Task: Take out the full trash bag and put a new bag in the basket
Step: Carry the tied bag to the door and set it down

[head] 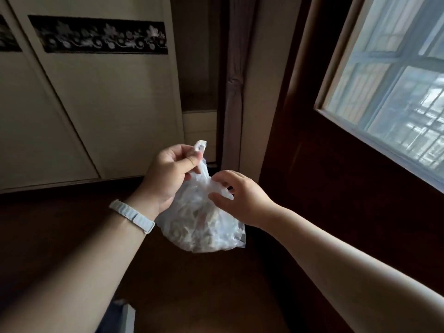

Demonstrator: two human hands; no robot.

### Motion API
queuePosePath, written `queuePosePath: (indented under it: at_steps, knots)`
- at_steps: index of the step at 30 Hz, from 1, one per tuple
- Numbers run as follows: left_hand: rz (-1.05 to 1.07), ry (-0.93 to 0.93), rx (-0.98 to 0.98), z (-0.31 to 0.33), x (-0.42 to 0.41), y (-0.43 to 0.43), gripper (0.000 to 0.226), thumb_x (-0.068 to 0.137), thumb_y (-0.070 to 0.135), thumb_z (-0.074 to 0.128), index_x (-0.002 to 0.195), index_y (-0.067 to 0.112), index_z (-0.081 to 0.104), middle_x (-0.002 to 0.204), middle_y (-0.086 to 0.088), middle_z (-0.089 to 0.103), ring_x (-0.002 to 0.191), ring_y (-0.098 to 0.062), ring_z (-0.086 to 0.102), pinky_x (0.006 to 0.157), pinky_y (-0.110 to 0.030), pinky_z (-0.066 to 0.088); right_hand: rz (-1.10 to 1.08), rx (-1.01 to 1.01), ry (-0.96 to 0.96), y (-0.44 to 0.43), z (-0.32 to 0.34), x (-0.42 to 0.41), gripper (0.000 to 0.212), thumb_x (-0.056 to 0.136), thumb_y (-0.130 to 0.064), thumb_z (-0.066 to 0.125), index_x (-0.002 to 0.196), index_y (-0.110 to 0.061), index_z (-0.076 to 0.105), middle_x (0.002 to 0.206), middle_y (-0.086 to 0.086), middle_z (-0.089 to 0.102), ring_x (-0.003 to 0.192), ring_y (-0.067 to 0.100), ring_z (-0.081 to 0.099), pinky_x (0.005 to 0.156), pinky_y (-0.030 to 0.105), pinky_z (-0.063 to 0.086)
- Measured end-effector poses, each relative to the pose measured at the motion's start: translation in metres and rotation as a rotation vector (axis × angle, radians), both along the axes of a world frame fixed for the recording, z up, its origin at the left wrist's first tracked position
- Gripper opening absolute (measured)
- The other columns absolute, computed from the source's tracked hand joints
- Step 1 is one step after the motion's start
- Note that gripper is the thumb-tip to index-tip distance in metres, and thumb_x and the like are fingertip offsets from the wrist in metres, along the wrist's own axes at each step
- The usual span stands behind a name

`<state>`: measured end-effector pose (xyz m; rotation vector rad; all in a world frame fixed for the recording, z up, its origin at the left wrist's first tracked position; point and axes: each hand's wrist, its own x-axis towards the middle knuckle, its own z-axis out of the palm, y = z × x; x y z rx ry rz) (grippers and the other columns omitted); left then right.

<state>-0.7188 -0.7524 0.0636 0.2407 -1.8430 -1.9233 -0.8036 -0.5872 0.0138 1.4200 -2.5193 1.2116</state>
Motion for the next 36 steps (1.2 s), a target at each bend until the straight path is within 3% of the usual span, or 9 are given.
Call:
queuePosePath:
  at_steps: [14,18,21,26,32,36]
  knots:
    - [0.191,-0.048,-0.077,-0.024,-0.076,-0.207,0.011,0.079,0.030,0.068,0.069,0.030,0.070,0.060,0.008,0.063,0.061,-0.007,0.057,0.056,-0.016,0.042,0.166,0.028,-0.050,-0.224,-0.023,-0.103,0.038,0.079,-0.054,0.058,0.110,-0.033,0.057,0.098,-0.016,0.059,0.095,0.003,0.056,0.083,0.030,0.051]
    - [0.294,-0.072,-0.093,-0.031,-0.108,-0.274,0.013,0.081,0.029,0.069,0.069,0.024,0.067,0.060,0.008,0.062,0.059,-0.008,0.057,0.053,-0.015,0.042,0.265,0.016,-0.033,-0.305,-0.032,-0.149,0.040,0.079,-0.053,0.058,0.110,-0.027,0.059,0.092,-0.019,0.056,0.092,0.002,0.054,0.081,0.029,0.050]
    - [0.379,-0.103,-0.096,-0.033,-0.134,-0.328,0.013,0.084,0.024,0.068,0.080,0.011,0.067,0.062,0.005,0.062,0.060,-0.007,0.057,0.054,-0.016,0.041,0.332,0.003,-0.030,-0.369,-0.035,-0.188,0.038,0.081,-0.050,0.062,0.110,-0.027,0.059,0.091,-0.020,0.055,0.089,0.000,0.052,0.079,0.024,0.047]
    - [0.501,-0.142,-0.118,-0.025,-0.167,-0.409,0.017,0.090,0.019,0.067,0.084,0.003,0.064,0.061,0.007,0.061,0.062,-0.006,0.058,0.059,-0.019,0.041,0.484,0.012,0.011,-0.469,-0.027,-0.237,0.044,0.082,-0.051,0.061,0.118,-0.025,0.058,0.104,-0.016,0.060,0.095,0.000,0.053,0.080,0.013,0.037]
    - [0.641,-0.164,-0.136,-0.017,-0.169,-0.489,0.027,0.082,0.033,0.066,0.079,0.006,0.064,0.061,0.006,0.062,0.066,-0.015,0.053,0.063,-0.024,0.042,0.680,-0.044,0.100,-0.572,-0.016,-0.250,0.040,0.087,-0.035,0.065,0.122,-0.016,0.062,0.110,0.002,0.064,0.098,0.019,0.061,0.082,0.035,0.050]
    - [0.700,-0.187,-0.135,-0.027,-0.158,-0.551,0.018,0.084,0.030,0.066,0.075,0.015,0.066,0.062,0.009,0.063,0.069,-0.017,0.055,0.062,-0.022,0.043,0.771,-0.054,0.107,-0.641,-0.023,-0.245,0.036,0.088,-0.031,0.066,0.118,-0.013,0.064,0.111,0.003,0.064,0.100,0.019,0.061,0.082,0.036,0.050]
